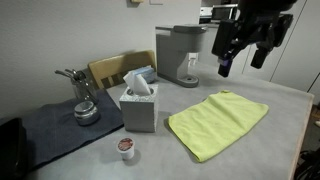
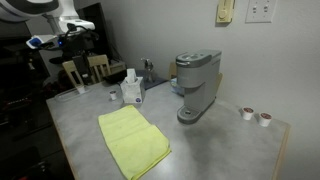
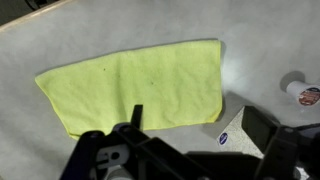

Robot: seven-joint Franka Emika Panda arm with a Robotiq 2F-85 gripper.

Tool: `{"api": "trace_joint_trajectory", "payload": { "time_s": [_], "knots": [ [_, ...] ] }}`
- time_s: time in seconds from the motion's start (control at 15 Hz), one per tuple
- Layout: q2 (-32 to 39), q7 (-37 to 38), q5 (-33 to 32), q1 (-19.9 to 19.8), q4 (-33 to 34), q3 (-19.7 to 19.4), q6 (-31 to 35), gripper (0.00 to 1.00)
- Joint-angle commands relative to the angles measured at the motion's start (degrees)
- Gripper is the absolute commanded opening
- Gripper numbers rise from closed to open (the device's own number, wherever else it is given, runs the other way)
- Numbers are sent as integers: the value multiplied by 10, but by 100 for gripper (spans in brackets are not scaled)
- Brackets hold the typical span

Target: Fold the yellow towel once from left to right

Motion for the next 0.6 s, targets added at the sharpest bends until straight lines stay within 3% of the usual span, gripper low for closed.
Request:
{"api": "trace_joint_trajectory", "payload": {
  "time_s": [0.0, 0.33, 0.4, 0.53],
  "knots": [
    [64, 31, -38, 3, 6, 0, 67, 100],
    [162, 2, -44, 19, 37, -18, 132, 100],
    [115, 18, -47, 25, 12, -20, 113, 100],
    [145, 14, -45, 31, 24, -27, 125, 100]
  ]
}}
